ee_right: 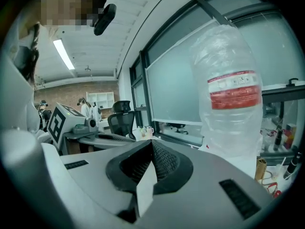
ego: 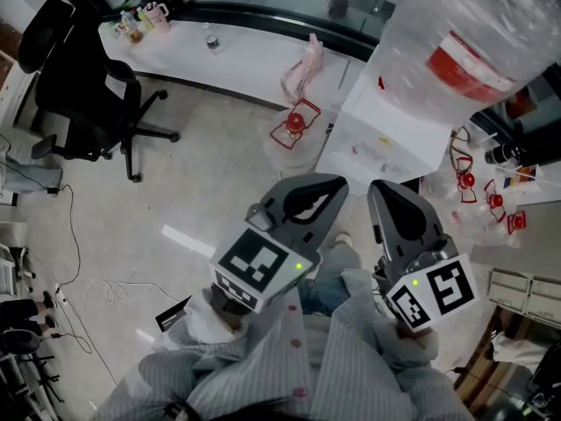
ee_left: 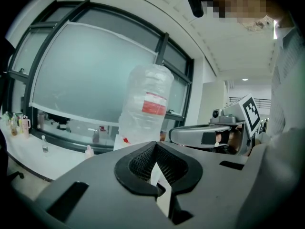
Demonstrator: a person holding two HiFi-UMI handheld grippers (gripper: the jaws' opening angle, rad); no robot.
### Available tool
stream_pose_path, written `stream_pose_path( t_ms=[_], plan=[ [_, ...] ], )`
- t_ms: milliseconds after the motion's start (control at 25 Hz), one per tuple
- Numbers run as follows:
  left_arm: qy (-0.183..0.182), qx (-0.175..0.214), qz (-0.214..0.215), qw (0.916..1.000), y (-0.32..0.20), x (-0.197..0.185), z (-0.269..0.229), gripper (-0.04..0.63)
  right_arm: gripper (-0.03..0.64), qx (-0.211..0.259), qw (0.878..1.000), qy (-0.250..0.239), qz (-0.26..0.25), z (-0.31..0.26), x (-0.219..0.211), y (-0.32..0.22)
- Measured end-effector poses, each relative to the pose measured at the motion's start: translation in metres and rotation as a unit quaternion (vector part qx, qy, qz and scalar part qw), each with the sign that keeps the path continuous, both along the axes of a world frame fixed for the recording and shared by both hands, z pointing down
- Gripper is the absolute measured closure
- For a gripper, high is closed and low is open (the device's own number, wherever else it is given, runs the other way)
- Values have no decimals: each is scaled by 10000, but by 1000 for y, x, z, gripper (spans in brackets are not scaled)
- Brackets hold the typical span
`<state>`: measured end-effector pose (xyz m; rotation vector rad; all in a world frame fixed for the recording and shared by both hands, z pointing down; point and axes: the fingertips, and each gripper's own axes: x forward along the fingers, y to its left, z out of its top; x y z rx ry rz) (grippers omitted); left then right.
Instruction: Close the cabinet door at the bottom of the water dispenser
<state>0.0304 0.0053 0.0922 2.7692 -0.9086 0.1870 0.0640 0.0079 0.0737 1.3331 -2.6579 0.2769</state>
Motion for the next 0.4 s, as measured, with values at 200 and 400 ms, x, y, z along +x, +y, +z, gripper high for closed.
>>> stream_pose_path(
  t_ms=[200, 400],
  plan=[
    [-7, -42, 6, 10000, 1, -3, 3, 586, 604, -41, 9999, 79, -50, 3, -3, 3],
    [-18, -88, 22, 10000, 2, -1, 7, 586, 604, -94, 9999, 84, -78, 5, -2, 3]
  ],
)
